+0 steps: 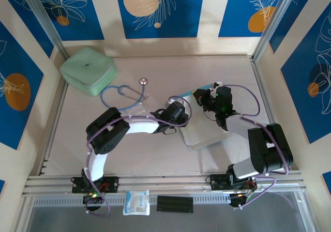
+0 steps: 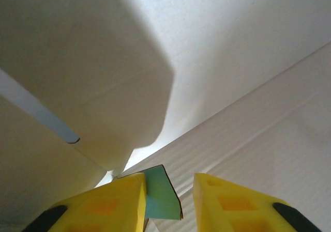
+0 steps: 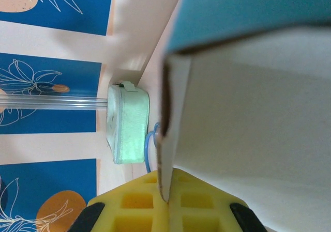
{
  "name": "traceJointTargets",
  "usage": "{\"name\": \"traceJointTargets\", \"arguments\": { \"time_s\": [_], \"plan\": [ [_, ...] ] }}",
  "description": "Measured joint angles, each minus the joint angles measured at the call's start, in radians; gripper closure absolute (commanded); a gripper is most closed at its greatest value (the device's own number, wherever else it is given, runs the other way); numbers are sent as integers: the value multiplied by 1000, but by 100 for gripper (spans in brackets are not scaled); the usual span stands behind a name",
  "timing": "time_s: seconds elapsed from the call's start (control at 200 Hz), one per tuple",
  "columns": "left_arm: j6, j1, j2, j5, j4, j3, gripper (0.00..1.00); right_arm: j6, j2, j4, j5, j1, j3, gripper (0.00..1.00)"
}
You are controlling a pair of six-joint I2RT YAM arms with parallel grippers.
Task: Fold the paper box
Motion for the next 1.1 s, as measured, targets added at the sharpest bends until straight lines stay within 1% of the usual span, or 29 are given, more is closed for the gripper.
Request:
{"name": "traceJointTargets", "arguments": {
  "time_s": [0.045,0.085,0.17,0.27,0.355,0.405,0.5,0.555,0.645,0.725,0.84,0.94,0.99,1.101],
  "plan": [
    [18,0,-11,-3,-1,-5,55,0,-3,0,-3,-3,-2,100],
    [31,-2,-31,-5,-5,-16,51,0,-7,-2,-8,-5,-5,100],
    [51,-3,-108,-21,-16,-55,48,3,-18,-5,-23,-9,-10,100],
    [75,-4,-250,-59,-58,-102,45,4,-32,-14,-34,-14,-12,100],
    [81,8,-370,-91,-146,-106,44,4,-51,-26,-37,-17,-12,100],
    [82,22,-428,-103,-233,-87,42,3,-61,-28,-42,-19,-12,100],
    [95,90,-479,-97,-398,-18,41,3,-71,-30,-50,-21,-12,100],
    [113,145,-481,-73,-472,21,40,3,-72,-32,-54,-21,-12,100],
    [176,233,-467,6,-609,87,40,3,-72,-42,-57,-21,-12,100],
    [251,278,-420,70,-716,166,41,3,-72,-46,-59,-21,-12,100],
    [351,288,-344,182,-807,264,41,3,-72,-47,-60,-19,-12,100],
    [406,288,-295,270,-835,303,42,2,-72,-48,-60,-19,-12,100],
    [423,288,-268,294,-843,319,45,1,-72,-49,-60,-18,-12,100],
    [451,288,-206,312,-858,361,57,0,-72,-51,-60,-14,-12,100]
  ]
}}
